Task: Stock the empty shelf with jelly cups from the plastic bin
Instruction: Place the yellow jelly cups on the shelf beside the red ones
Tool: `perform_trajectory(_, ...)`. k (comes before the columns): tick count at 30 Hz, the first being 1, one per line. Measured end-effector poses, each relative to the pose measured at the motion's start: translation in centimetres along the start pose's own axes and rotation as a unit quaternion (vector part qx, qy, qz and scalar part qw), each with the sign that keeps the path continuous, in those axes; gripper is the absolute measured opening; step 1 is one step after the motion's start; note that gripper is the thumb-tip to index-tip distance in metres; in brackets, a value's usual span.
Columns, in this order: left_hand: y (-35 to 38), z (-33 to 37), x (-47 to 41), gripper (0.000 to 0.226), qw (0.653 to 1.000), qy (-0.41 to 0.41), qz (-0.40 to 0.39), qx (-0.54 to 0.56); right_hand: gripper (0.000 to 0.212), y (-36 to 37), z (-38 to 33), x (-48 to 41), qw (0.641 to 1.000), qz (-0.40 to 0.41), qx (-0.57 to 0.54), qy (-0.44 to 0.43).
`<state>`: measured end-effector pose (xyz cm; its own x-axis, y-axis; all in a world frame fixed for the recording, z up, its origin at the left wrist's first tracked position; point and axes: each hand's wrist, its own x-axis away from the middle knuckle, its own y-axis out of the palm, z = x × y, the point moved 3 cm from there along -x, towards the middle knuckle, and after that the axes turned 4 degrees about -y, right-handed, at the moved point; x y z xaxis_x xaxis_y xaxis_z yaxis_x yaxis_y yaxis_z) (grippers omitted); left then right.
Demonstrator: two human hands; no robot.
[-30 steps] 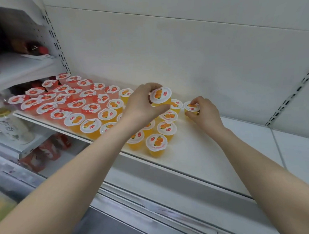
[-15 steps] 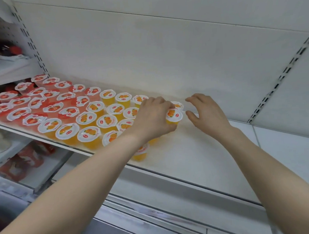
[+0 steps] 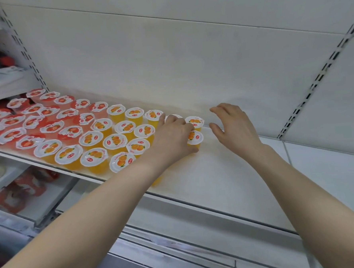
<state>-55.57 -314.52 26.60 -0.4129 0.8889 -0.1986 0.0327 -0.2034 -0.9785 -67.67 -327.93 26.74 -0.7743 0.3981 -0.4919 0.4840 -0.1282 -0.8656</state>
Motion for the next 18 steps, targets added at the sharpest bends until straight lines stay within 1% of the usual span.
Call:
perform_trajectory(5,-0.7,-0.4,0.6,0.071,1.0,0.023,0.012,0.007,0.042,-0.9,-1.0,-0.3,1.0,0.0,0.014,-0.009)
perform_trajectory(10,-2.5,-2.6,1.9,0.058,0.996,0.013,0.064,0.057,0.042,-2.2,-3.4,-1.0,0.999,0.011,0.025,-0.03)
perform_trajectory(14,-4.8,-5.8,3.7,0.052,0.994,-0.002,0.093,0.063,0.044,-2.7,-6.8,-1.7,0.998,0.02,0.026,-0.056)
perform_trajectory(18,-6.9,-10.1,6.7,0.049,0.99,-0.022,0.129,0.051,0.048,-2.6,-12.0,-2.4,0.995,0.026,0.023,-0.092)
